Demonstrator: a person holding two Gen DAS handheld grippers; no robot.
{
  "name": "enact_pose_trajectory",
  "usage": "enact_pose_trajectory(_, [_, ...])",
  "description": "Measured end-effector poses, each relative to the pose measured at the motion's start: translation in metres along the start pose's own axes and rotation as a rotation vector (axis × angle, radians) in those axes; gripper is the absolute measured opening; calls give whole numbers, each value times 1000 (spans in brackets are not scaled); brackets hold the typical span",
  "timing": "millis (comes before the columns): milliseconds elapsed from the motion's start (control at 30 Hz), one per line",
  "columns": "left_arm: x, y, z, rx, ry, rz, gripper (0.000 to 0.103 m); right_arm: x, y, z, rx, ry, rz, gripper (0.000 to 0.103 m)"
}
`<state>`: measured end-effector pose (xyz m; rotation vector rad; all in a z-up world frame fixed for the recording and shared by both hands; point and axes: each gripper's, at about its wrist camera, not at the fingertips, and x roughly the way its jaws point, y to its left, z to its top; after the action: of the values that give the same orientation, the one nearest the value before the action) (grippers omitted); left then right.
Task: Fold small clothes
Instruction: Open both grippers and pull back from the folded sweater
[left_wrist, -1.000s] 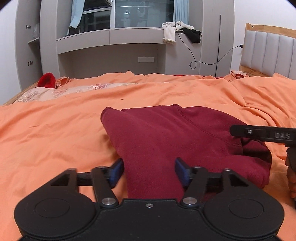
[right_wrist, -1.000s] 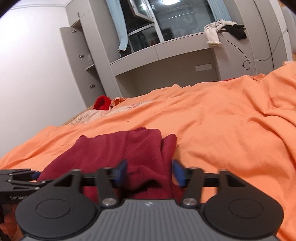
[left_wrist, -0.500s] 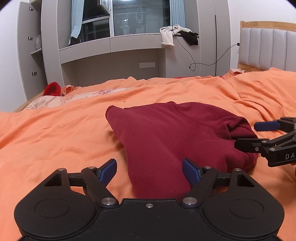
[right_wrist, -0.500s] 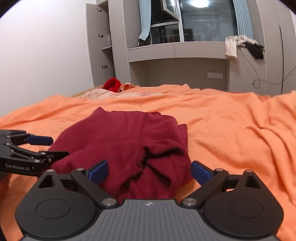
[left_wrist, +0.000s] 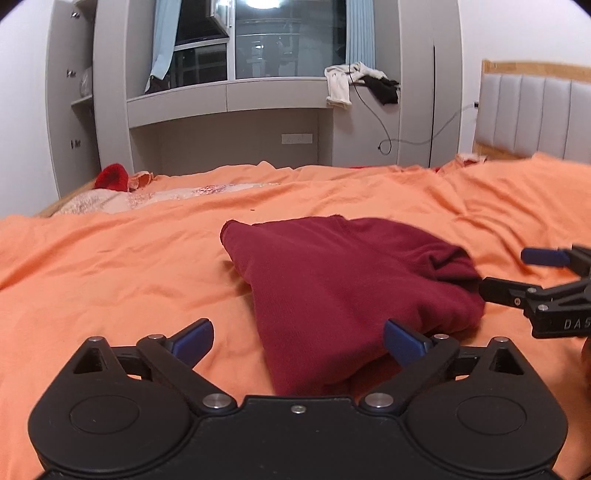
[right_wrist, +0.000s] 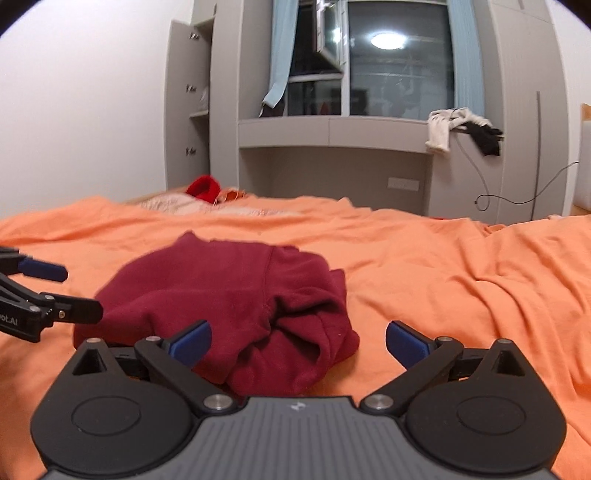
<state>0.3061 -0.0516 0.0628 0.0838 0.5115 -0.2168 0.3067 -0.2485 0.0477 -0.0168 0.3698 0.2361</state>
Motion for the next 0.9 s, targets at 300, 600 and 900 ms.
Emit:
enact_pose_trajectory(300, [-58, -17, -11, 16, -116, 13, 102, -62, 7, 0, 21, -137, -15, 103])
enact_pose_trajectory(600, [-115, -22, -39, -40, -217, 56, 102, -126, 8, -18, 113, -221, -36, 103])
enact_pose_trajectory(900, [-160, -27, -82, -97, -234, 91, 102, -179, 26, -56, 88, -257, -99, 103])
